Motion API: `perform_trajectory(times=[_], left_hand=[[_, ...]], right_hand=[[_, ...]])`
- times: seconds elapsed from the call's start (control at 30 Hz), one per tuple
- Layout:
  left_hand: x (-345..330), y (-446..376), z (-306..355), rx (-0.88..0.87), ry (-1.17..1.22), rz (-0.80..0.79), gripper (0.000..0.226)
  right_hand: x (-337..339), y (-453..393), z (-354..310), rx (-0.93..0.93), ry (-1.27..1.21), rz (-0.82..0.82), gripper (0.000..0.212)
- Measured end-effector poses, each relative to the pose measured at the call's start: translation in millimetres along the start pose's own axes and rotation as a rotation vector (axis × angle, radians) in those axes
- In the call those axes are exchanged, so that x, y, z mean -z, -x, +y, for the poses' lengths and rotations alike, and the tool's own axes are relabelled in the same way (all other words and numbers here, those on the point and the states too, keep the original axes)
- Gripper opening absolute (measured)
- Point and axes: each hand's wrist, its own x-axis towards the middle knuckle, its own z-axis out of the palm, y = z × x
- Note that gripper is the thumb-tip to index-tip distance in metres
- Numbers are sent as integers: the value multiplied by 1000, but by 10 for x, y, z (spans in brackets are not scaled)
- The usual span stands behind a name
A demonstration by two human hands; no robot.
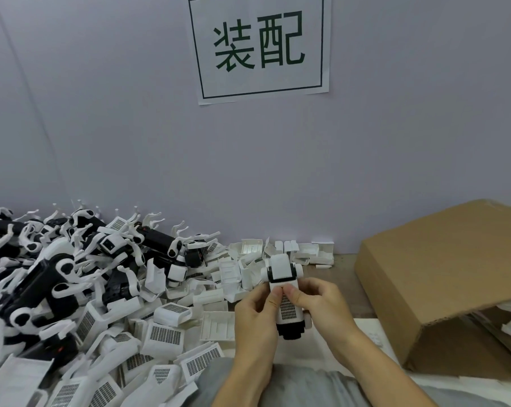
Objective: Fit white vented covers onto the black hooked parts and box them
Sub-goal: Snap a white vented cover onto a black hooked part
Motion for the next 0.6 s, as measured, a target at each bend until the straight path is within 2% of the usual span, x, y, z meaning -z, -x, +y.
perform_trajectory(times=[0.17,0.3,0.37,0.43,0.53,0.6], left_hand=[[-17,-9,-9,-24,-94,27,23],[-30,2,29,40,5,67,18],[-26,-11,18,87,52,110,25],[-12,-36,2,152,125,149,31],[5,-56,-43,190,147,126,19],[5,-58,-66,159,67,110,14]], right_hand=[[-10,0,2,24,15,23,10],[-28,5,5,43,9,-11,22],[-33,12,15,38,45,-68,27],[-48,17,31,40,119,-100,24],[-50,15,50,63,200,-57,17],[-39,9,56,69,217,-32,16]])
